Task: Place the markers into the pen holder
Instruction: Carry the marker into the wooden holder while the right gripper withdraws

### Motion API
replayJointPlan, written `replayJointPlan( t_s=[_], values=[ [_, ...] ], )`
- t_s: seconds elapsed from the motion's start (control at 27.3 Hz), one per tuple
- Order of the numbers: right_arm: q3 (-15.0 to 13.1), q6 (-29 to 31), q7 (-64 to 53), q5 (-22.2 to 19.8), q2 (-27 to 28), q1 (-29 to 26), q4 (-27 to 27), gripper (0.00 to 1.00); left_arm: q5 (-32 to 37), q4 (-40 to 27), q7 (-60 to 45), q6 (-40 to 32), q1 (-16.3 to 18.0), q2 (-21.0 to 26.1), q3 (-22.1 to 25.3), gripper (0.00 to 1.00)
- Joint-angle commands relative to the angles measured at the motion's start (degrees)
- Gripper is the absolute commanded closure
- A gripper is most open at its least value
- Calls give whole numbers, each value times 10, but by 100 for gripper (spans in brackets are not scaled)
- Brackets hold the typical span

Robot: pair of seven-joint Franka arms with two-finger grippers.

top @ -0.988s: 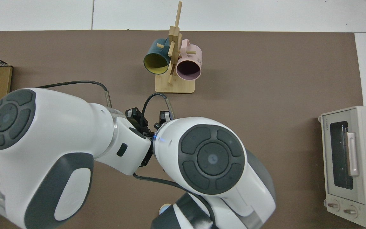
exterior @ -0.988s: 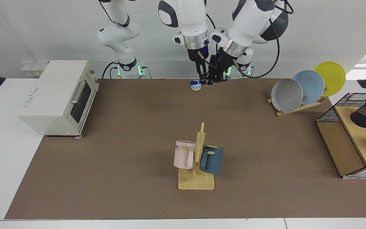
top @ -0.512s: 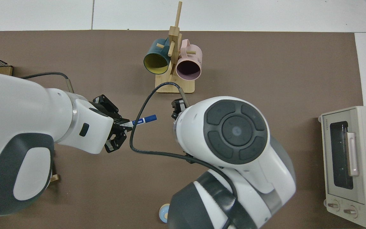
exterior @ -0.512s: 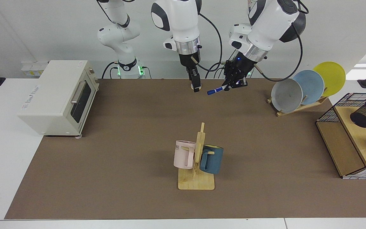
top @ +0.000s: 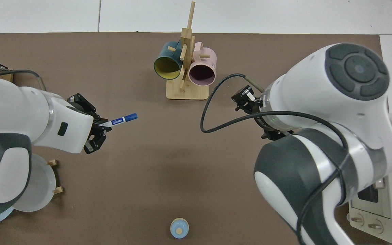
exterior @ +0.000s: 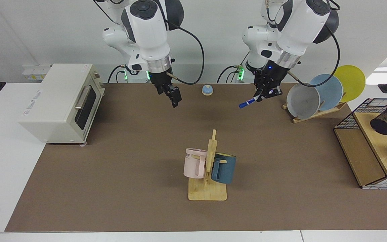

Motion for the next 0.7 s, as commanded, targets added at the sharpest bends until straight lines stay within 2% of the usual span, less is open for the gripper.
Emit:
replayJointPlan(
  t_s=[0.0, 0.18, 0.66],
  values=[
    [8, -33, -130, 7, -18, -39, -6, 1, 44, -7, 4, 0, 39, -11, -4, 100],
    [7, -59, -236, 7, -44, -56, -7, 1, 87, 10, 7, -23, 71, -15, -4, 100],
    [5, -125, -400, -4, -95, -62, -9, 1, 159, 78, 10, -59, 147, -7, -4, 100]
  ],
)
